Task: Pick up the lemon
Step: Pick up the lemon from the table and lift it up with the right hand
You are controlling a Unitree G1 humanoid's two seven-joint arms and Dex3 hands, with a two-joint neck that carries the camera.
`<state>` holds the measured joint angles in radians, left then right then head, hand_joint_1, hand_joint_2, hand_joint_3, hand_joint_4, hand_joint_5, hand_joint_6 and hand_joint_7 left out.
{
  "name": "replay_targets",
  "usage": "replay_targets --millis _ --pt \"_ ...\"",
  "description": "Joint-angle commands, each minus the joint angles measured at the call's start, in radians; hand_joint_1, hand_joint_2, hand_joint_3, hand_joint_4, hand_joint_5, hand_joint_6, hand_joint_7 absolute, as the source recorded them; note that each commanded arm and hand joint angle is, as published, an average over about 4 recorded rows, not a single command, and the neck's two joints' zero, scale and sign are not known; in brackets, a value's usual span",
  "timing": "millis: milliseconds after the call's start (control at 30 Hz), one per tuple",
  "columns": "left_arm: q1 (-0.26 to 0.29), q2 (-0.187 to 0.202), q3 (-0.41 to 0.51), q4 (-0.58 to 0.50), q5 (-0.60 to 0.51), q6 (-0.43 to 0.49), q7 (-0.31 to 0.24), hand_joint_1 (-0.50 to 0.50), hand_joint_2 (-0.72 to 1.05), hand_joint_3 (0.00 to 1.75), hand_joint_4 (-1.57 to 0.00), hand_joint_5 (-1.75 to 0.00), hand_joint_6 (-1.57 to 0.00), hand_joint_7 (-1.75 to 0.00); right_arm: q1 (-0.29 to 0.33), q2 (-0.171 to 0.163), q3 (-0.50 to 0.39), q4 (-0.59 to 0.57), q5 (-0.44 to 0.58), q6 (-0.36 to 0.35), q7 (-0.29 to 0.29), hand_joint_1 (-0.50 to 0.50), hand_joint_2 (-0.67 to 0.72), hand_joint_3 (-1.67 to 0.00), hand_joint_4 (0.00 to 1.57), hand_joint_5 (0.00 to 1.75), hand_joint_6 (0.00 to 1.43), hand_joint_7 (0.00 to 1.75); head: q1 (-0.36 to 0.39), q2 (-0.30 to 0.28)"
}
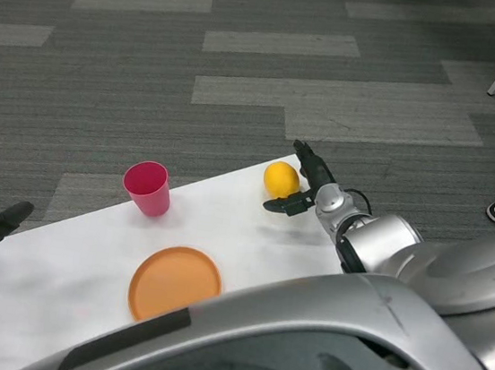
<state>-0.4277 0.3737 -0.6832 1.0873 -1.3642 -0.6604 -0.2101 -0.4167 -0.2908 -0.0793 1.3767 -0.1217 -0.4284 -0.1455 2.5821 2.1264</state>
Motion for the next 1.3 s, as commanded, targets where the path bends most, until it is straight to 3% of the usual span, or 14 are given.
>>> replay_targets --millis 33,133,333,467,600,1100,1300 --pt "0.003 0.015 0.005 -0.005 -0.001 -0.007 0.002 0.5 1.05 0.09 0.0 0.0 0.0 0.0 -0.046 -0.008 -0.002 0.021 0.001 0.027 -0.008 -0.29 -0.16 -0.4 0.0 0.36 0.0 0.0 0.002 0.0" --pt "0.003 0.014 0.005 -0.004 -0.001 -0.007 0.002 0.5 1.05 0.09 0.0 0.0 0.0 0.0 -0.061 -0.006 0.0 0.036 -0.002 0.042 -0.009 -0.29 -0.16 -0.4 0.0 0.29 0.0 0.0 0.006 0.0" --pt "0.002 0.014 0.005 -0.002 -0.002 -0.007 0.002 0.5 1.05 0.09 0.0 0.0 0.0 0.0 -0.084 0.002 0.002 0.048 -0.016 0.059 -0.016 -0.33 -0.16 -0.4 0.0 0.39 0.0 0.0 0.008 -0.001" --pt "0.001 0.014 0.005 0.0 -0.003 -0.007 0.002 0.5 1.05 0.09 -0.01 0.0 0.0 0.0 -0.101 0.003 0.003 0.053 -0.032 0.081 -0.028 -0.33 -0.27 -0.4 0.0 0.34 0.0 0.0 0.011 -0.001" --pt "0.0 0.014 0.004 0.0 -0.003 -0.007 0.002 0.5 1.05 0.09 -0.03 0.0 0.0 0.0 -0.12 0.006 0.003 0.074 -0.052 0.106 -0.043 -0.33 -0.29 -0.4 0.0 0.39 0.0 0.0 0.015 -0.002" --pt "-0.003 0.014 0.004 0.0 -0.003 -0.007 0.002 0.5 1.05 0.09 -0.04 0.0 0.0 0.0 -0.126 0.023 0.005 0.076 -0.181 0.207 -0.055 -0.38 -0.54 -0.77 0.0 0.9 0.0 0.0 0.017 -0.016" --pt "-0.003 0.014 0.004 0.0 -0.003 -0.007 0.002 0.5 1.05 0.09 -0.04 0.0 0.0 0.0 -0.126 0.028 0.01 0.076 -0.207 0.217 -0.055 -0.38 -0.54 -0.83 0.0 1.07 0.0 0.0 0.019 -0.017"
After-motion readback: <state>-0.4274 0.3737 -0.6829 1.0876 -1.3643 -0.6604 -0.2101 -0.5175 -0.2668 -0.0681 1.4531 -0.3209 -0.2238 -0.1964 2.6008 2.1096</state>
